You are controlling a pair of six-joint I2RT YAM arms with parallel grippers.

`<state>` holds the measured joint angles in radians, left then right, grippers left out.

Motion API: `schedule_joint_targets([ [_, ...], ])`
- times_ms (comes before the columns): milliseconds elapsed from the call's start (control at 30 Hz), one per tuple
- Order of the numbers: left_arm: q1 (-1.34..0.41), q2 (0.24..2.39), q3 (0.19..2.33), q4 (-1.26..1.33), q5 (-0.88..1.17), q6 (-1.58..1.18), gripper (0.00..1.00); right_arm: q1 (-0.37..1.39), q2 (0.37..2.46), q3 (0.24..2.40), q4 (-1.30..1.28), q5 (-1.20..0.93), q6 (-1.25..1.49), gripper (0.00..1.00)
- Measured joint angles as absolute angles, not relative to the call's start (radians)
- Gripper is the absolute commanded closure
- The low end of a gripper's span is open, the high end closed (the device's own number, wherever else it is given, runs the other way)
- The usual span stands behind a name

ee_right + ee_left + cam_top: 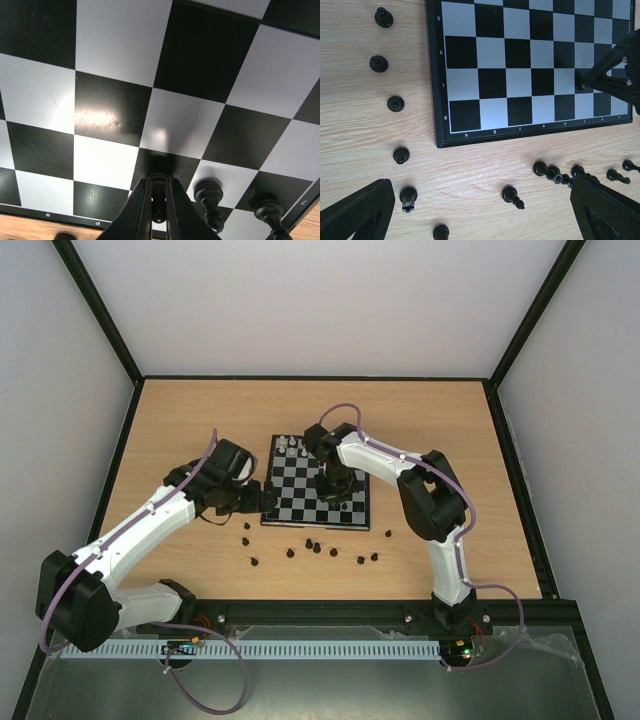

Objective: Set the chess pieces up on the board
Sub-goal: Place the chess piece on the chessboard, then pick up the chess piece at the center of the board.

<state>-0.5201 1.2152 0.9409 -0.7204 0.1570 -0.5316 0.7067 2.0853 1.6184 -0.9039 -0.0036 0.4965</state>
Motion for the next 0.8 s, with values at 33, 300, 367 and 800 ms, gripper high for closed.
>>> schedule_joint_targets([
  [33,-0.52,1.215,0.941,-0.72,0.157,-0.532,0.01,0.707,2.088,1.623,-0.905,-0.004,0.496,0.96],
  [300,-0.52,1.215,0.941,-0.72,0.157,-0.532,0.01,0.707,2.101,1.643,-0.91,0.001,0.492,0.83],
  [367,-0.52,1.215,0.941,-0.72,0.157,-0.532,0.01,0.707,2.101,1.643,-0.909,0.001,0.494,0.74],
  [800,-0.498,1.231,0.975,-0.748,0.197,-0.505,0.01,0.707,2.033,1.748,-0.959,0.019,0.529,0.02],
])
